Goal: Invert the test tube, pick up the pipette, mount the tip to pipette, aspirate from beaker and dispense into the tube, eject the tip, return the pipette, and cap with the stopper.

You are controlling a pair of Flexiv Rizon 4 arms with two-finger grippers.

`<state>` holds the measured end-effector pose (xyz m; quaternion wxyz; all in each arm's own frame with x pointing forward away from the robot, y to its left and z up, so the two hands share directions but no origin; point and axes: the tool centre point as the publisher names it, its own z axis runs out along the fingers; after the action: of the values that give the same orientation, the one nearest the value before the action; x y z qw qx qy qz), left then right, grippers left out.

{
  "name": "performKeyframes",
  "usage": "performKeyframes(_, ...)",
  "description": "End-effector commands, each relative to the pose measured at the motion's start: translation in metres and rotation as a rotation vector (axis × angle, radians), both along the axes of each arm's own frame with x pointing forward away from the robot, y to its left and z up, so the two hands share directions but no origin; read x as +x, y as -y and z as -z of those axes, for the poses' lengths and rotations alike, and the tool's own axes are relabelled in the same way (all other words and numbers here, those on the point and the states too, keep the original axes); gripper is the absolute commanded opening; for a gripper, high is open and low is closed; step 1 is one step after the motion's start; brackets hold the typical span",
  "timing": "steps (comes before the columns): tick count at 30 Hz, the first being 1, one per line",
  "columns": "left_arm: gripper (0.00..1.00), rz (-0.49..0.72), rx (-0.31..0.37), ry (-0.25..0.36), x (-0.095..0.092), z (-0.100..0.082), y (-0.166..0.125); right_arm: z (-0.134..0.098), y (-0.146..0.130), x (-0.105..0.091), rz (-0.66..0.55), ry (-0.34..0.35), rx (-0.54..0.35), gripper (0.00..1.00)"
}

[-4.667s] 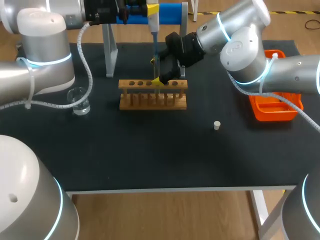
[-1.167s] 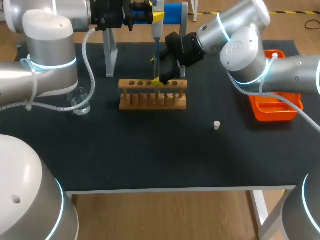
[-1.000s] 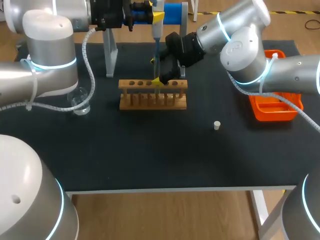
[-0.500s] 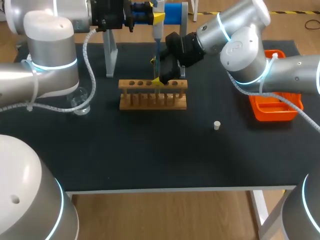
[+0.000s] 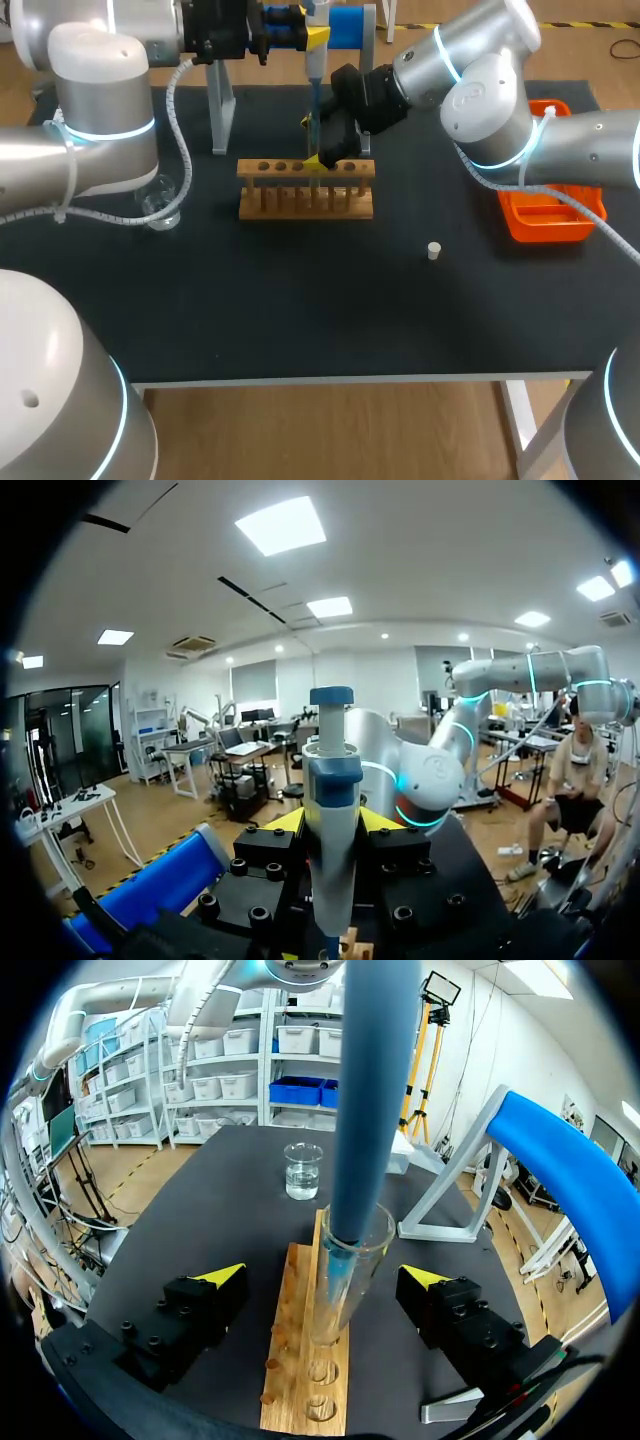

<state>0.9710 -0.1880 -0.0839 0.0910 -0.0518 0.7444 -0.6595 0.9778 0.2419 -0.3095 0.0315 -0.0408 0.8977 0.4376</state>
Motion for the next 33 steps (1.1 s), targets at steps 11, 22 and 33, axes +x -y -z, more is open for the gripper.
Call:
performKeyframes(11, 0.00, -0.001, 0.001, 0.000, 0.000, 0.000, 0.001, -0.001, 0.001, 0.000, -0.002, -0.002, -0.002, 1.00)
performKeyframes(22, 0.00, -0.001, 0.001, 0.000, 0.000, 0.000, 0.001, -0.001, 0.001, 0.000, -0.002, -0.002, -0.002, 1.00)
performKeyframes(33, 0.00, -0.001, 0.001, 0.000, 0.000, 0.000, 0.001, -0.015, 0.060, -0.017, 0.079, 0.017, 0.002, 1.00)
